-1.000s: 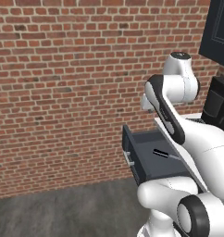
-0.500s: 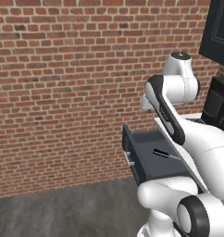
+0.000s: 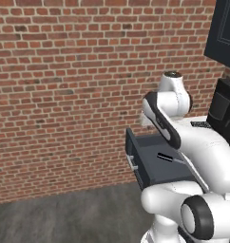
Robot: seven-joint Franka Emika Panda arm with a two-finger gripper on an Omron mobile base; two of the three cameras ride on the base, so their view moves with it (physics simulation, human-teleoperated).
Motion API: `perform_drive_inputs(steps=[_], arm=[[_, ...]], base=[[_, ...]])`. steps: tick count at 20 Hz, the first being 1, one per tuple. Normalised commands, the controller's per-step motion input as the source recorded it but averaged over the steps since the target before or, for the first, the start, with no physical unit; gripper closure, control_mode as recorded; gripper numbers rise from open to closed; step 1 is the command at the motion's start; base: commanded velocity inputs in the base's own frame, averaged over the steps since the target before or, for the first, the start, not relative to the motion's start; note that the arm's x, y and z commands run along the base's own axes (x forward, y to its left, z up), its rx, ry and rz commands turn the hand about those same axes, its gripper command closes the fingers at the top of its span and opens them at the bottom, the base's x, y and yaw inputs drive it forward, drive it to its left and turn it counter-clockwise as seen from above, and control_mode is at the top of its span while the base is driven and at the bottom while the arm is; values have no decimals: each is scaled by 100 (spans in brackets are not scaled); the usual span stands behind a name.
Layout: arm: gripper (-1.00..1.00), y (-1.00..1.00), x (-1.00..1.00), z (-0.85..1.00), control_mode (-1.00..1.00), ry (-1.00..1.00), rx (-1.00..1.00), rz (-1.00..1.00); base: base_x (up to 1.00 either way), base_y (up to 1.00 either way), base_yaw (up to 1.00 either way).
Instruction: Pick up the knife from the drawer and place it on the cutting board. Then place the meat from the plate to the cutting board.
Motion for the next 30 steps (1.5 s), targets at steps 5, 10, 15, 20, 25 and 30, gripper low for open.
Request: perform_drive_inputs(steps=[5, 10, 15, 20, 25, 30], arm=[[-100, 0, 49, -100, -100, 31, 0, 0], [-100, 0, 36, -100, -100, 17, 0, 0], [-100, 0, 40, -94, -100, 8, 0, 0], [-100, 0, 20, -75, -100, 2, 0, 0], [-100, 0, 22, -54, -100, 0, 0, 0], [-100, 11, 19, -34, -100, 0, 0, 0]], base=[[0, 0, 0], [0, 0, 0], [0, 0, 0], [0, 0, 0], [0, 0, 0], [0, 0, 0]])
